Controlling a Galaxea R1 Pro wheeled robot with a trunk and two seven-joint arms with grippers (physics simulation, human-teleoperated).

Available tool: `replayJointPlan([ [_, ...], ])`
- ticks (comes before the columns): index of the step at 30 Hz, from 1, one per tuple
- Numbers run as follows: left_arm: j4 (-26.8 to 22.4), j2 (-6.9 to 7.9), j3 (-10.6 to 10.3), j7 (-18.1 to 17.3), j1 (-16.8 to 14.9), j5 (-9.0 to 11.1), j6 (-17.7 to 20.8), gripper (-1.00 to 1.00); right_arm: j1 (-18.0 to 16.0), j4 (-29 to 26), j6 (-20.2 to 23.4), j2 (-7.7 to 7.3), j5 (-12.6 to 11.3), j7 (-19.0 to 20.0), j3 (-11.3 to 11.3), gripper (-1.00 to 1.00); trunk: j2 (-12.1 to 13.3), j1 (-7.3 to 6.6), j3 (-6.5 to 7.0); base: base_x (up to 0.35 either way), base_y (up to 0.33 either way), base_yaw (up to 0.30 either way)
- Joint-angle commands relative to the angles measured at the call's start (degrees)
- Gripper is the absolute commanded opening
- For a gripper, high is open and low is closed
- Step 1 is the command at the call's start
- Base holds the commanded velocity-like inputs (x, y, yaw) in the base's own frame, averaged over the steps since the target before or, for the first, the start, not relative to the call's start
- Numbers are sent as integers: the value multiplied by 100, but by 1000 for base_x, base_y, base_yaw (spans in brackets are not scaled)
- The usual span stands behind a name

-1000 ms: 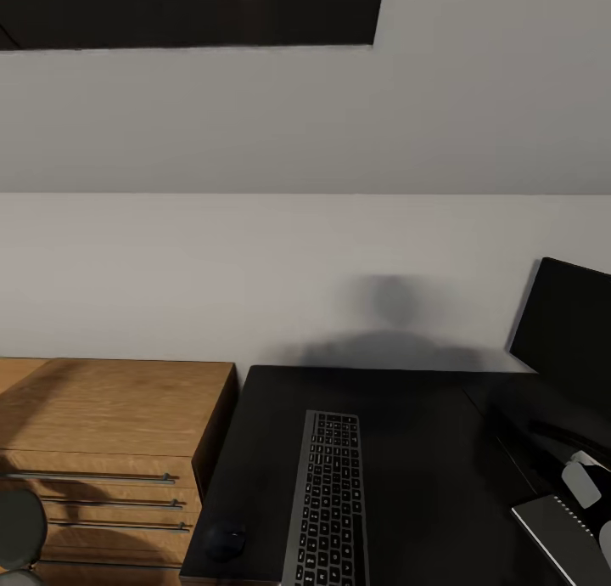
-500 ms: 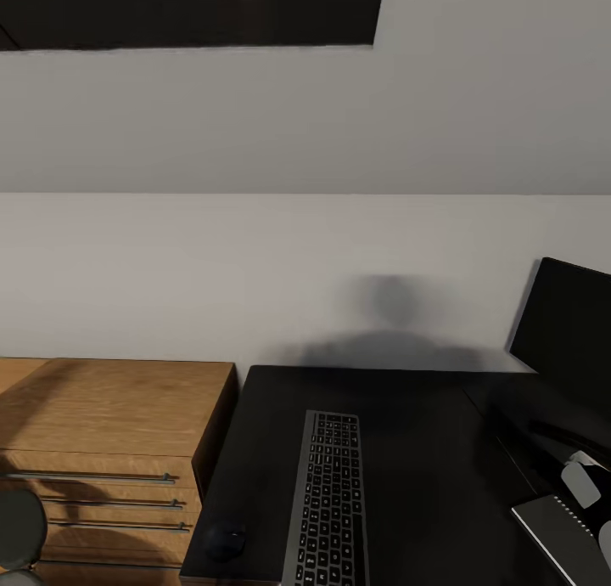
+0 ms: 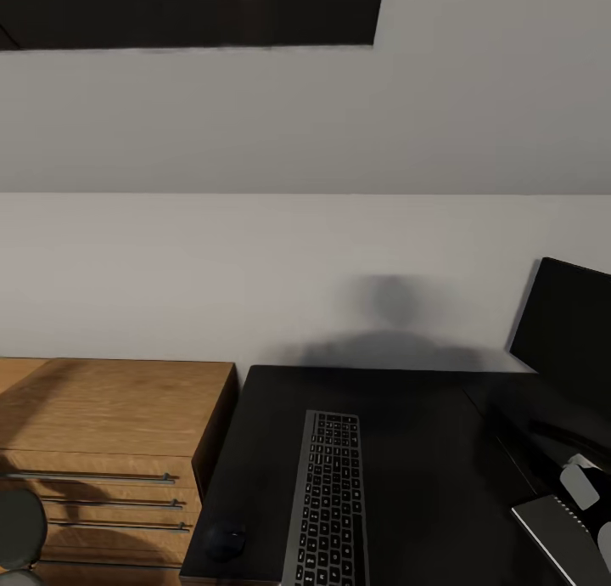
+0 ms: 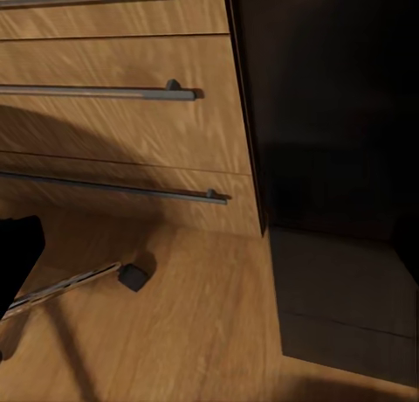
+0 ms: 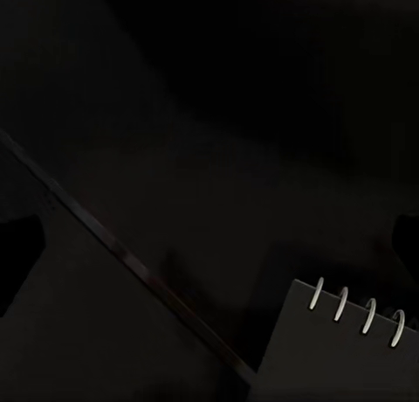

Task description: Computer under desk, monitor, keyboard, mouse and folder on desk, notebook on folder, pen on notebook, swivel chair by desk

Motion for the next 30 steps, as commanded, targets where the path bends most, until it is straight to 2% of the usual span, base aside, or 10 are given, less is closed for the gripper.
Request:
replayJointPlan([
  [1,1,-3,-50,38,-3,21,-7,100,-3,-9,25,1,-60,-33,-5,100,-4,0,-7,0,0,0],
  [18,0,1,-37,43,-3,29,0,100,-3,6,25,1,-60,-58,-6,100,-646,351,-294,0,0,0],
  [30,0,19,-28,38,-3,29,2,100,-3,10,25,10,-54,-58,-6,100,-646,351,-294,-9,0,0],
])
